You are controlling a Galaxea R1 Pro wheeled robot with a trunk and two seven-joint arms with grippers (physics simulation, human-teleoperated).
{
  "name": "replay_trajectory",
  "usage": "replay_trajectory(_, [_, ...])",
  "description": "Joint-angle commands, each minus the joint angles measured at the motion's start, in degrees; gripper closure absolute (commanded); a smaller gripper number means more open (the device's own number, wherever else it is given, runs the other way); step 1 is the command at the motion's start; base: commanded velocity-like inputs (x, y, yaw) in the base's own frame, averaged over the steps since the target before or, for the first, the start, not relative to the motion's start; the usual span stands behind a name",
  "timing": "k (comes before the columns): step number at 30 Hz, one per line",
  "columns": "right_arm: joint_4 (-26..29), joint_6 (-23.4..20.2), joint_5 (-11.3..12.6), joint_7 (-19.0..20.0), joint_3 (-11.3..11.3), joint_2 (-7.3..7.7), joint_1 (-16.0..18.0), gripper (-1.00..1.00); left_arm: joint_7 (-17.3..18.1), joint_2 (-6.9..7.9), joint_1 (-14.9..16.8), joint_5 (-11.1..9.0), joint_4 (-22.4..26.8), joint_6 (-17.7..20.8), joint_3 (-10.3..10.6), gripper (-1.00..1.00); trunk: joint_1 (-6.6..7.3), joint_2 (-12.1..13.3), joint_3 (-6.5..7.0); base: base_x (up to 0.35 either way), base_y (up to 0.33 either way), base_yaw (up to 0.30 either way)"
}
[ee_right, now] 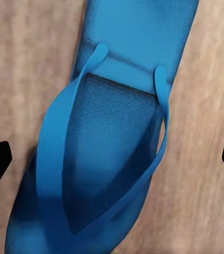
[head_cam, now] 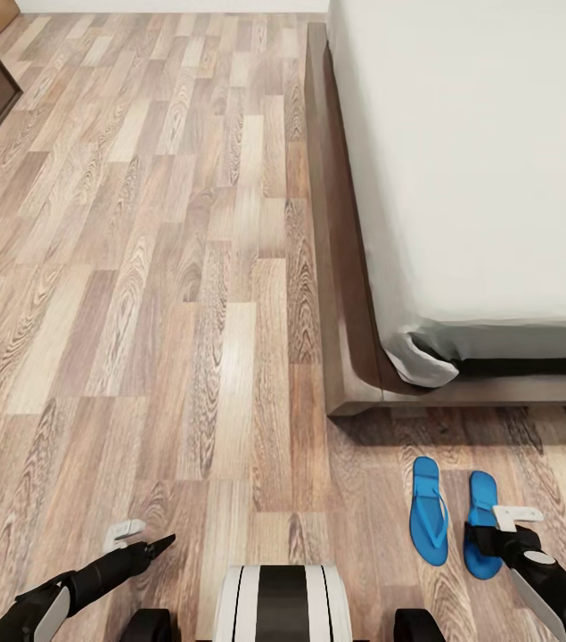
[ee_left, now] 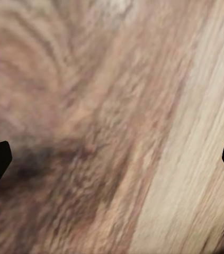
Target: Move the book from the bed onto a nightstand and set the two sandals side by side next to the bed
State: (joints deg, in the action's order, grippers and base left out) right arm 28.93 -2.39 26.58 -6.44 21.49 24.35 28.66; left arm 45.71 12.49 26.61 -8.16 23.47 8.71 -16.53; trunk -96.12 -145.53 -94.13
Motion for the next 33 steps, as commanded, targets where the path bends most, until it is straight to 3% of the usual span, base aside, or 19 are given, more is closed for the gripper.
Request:
replay_trajectory(1, [0.15, -0.25, 0.4, -0.5, 0.48, 0.09, 0.01, -1.0, 0.26, -0.01, 0.02, -0.37, 0.0, 0.6, -0.17, -1.0, 0.01, -0.01, -0.03, 0.0, 0.0, 0.0])
replay_trajectory(23, [0.17, -0.25, 0.4, -0.5, 0.5, 0.09, 0.0, -1.0, 0.27, -0.01, 0.02, -0.37, 0.0, 0.61, -0.18, -1.0, 0.01, -0.01, -0.03, 0.0, 0.0, 0.0])
replay_trajectory(33, [0.25, -0.25, 0.36, -0.5, 0.48, 0.09, 0.01, -1.0, 0.25, -0.01, 0.02, -0.37, 0.0, 0.61, -0.17, -1.0, 0.27, 0.12, 2.18, 0.0, 0.0, 0.0])
